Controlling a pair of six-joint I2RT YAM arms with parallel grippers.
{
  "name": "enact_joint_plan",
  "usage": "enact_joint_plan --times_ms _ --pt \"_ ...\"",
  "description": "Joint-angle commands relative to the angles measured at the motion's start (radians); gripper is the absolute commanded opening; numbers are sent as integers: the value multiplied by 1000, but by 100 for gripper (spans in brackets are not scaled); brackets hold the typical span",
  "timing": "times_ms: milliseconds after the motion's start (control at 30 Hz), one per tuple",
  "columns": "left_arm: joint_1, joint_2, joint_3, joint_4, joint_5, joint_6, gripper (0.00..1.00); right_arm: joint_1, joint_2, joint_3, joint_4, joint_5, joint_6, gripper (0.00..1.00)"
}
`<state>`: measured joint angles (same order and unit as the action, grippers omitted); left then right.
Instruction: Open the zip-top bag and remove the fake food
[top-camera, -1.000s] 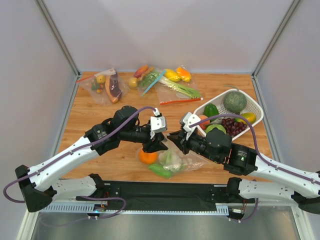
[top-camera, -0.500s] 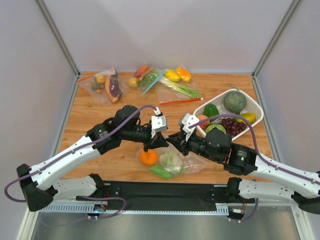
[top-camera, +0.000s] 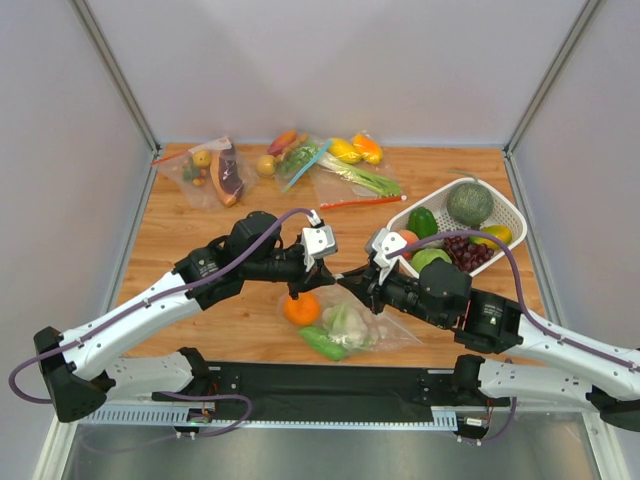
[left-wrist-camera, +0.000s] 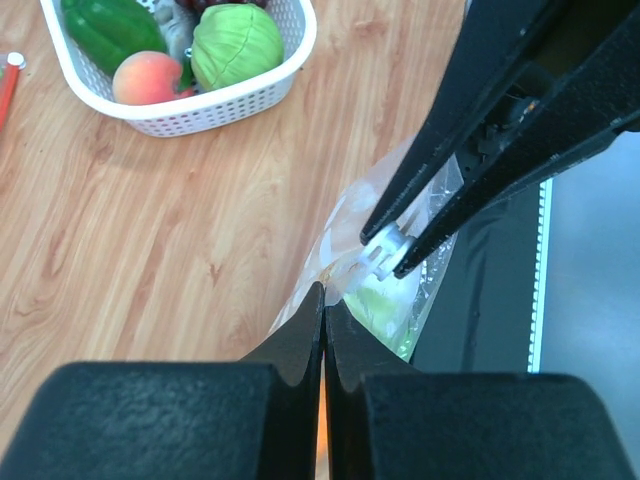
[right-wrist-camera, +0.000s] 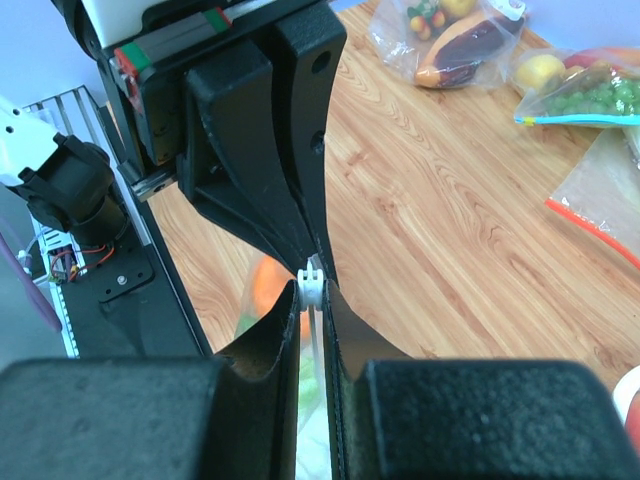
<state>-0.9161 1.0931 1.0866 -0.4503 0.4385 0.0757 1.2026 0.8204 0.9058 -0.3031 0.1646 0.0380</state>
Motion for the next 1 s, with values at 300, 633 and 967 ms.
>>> enact_joint_plan --times_ms 300,633,967 --pt "0 -10 6 13 -122 -11 0 -1 -32 -36 -13 -8 48 0" --pt "5 -19 9 5 -124 -4 0 -1 -84 -56 -68 41 57 0" --pt "14 -35 6 12 -119 -7 0 -1 -107 -77 -96 58 74 0"
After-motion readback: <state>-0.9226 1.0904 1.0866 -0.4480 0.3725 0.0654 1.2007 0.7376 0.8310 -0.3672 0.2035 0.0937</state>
